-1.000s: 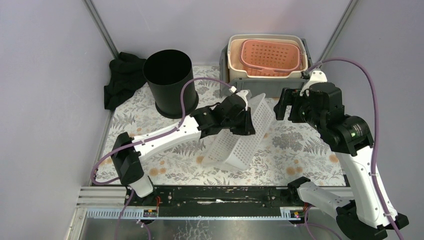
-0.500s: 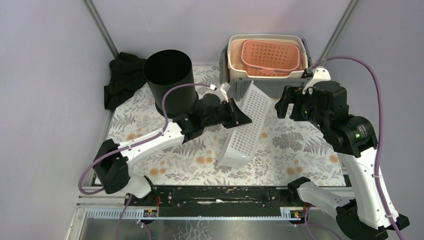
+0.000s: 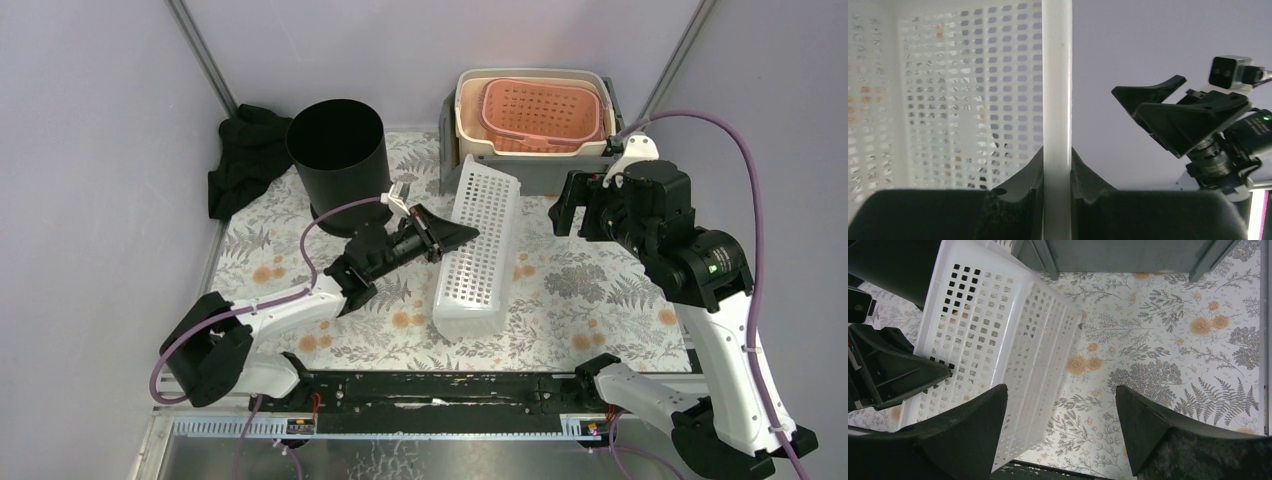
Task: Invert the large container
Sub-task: Turn the container upside down at the center of the board.
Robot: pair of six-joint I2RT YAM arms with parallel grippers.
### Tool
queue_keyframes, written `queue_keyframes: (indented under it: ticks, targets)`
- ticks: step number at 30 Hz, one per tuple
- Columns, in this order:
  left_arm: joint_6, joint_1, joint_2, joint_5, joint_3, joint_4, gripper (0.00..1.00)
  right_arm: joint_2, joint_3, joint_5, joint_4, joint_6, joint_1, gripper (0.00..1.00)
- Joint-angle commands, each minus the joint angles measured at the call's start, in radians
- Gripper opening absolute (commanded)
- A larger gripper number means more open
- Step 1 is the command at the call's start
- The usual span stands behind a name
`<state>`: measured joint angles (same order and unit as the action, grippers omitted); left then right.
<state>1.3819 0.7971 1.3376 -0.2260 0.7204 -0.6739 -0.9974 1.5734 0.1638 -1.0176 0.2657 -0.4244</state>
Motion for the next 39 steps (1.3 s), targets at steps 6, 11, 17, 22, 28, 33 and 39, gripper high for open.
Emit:
queue_keyframes:
  ticks: [6, 11, 17, 22, 28, 33, 39]
  targets:
    - [0.248, -0.010, 0.045, 0.031, -0.123, -0.527, 0.00, -0.011, 0.003, -0.024, 0.025, -0.010, 0.002, 0.86]
    - [0.324, -0.010, 0.077, 0.060, -0.217, -0.642, 0.00, -0.012, -0.015, -0.031, 0.030, -0.010, 0.002, 0.86]
    - [0.352, -0.012, 0.055, 0.091, -0.341, -0.669, 0.16, -0.009, -0.085, -0.051, 0.061, -0.006, 0.001, 0.86]
    - [0.317, -0.031, 0.005, 0.083, -0.402, -0.591, 0.31, -0.012, -0.138, -0.062, 0.085, -0.005, 0.001, 0.85]
    - [0.276, -0.067, -0.047, 0.054, -0.443, -0.505, 0.38, -0.014, -0.197, -0.074, 0.113, -0.001, 0.002, 0.85]
    - [0.221, -0.086, -0.096, 0.032, -0.439, -0.390, 0.43, -0.011, -0.241, -0.085, 0.132, 0.004, 0.001, 0.85]
    - [0.131, -0.099, -0.171, 0.022, -0.405, -0.198, 0.52, -0.011, -0.278, -0.091, 0.149, 0.007, 0.001, 0.85]
